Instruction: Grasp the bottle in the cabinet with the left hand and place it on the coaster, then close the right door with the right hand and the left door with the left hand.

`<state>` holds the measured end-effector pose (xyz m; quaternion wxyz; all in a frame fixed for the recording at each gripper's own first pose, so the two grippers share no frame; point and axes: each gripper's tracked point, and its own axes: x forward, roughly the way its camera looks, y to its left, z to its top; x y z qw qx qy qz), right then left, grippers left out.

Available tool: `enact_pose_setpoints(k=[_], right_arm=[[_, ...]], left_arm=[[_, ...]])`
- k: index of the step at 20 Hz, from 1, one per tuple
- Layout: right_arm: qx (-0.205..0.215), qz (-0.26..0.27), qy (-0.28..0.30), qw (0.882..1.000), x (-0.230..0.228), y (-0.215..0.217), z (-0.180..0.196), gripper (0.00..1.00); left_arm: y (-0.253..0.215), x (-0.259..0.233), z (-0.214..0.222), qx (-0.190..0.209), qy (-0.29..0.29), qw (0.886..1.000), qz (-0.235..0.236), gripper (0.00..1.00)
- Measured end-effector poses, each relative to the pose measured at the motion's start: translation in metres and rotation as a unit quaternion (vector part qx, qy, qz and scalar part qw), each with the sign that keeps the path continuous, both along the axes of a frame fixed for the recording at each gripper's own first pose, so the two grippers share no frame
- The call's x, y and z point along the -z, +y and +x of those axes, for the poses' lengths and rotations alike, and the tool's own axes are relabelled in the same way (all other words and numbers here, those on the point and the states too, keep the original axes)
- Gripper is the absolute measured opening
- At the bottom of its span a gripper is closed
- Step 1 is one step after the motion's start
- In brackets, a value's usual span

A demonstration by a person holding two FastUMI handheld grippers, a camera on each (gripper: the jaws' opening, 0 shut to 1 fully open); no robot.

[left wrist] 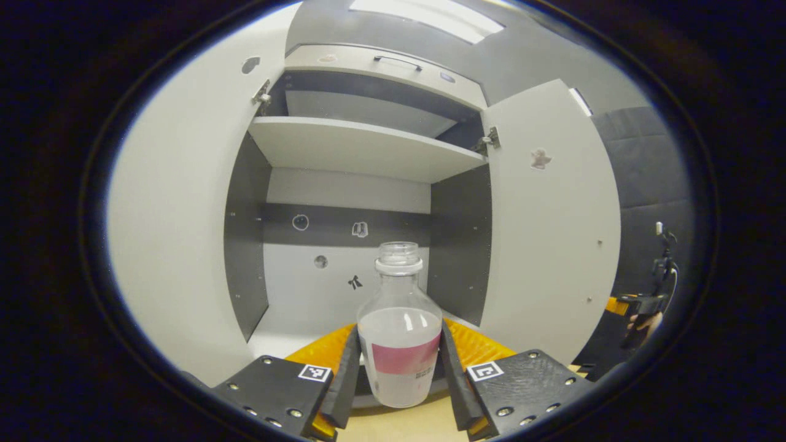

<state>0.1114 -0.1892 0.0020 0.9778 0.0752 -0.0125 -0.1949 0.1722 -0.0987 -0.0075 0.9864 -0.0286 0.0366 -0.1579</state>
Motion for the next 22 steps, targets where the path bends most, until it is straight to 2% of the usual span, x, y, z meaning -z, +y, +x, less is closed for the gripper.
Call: enact_pose_setpoints(k=[2,3,5,10,15,16,17,18,19,21,22], right_arm=[[-0.005,-0.005,-0.002,1.000,-0.003,0.007,-0.006,0.92],[-0.006,-0.009,-0.002,1.000,-0.004,0.010,-0.011,0.92],[-0.009,-0.013,0.000,1.000,-0.003,0.016,-0.020,0.96],[-0.020,-0.012,0.003,1.000,-0.001,0.033,-0.042,0.96],[-0.026,-0.026,0.002,0.999,-0.004,0.043,-0.065,0.96],[-0.026,-0.026,0.004,0.999,-0.003,0.044,-0.070,0.92],[-0.025,-0.026,0.006,0.999,-0.003,0.044,-0.075,0.96],[-0.024,-0.022,0.006,0.999,-0.002,0.045,-0.080,0.96],[-0.025,-0.015,0.002,1.000,-0.003,0.046,-0.085,0.92],[-0.020,-0.005,-0.005,1.000,-0.006,0.047,-0.092,0.92],[-0.018,-0.005,-0.004,1.000,-0.004,0.047,-0.095,0.96]], left_arm=[[0.003,0.021,-0.017,-0.001,0.010,1.000,-0.002,0.72],[0.004,0.032,-0.026,0.001,0.015,1.000,-0.005,0.65],[0.003,0.056,-0.045,0.009,0.023,1.000,-0.005,0.65],[-0.008,0.126,-0.079,0.034,0.058,0.998,-0.017,0.65],[-0.026,0.202,-0.096,0.046,0.125,0.988,-0.075,0.65],[-0.030,0.215,-0.095,0.047,0.135,0.986,-0.081,0.65],[-0.034,0.227,-0.097,0.049,0.143,0.985,-0.081,0.65],[-0.038,0.238,-0.100,0.053,0.150,0.984,-0.078,0.65],[-0.040,0.251,-0.107,0.057,0.157,0.983,-0.072,0.65],[-0.046,0.273,-0.115,0.067,0.168,0.982,-0.058,0.65],[-0.048,0.282,-0.118,0.070,0.168,0.982,-0.052,0.65]])
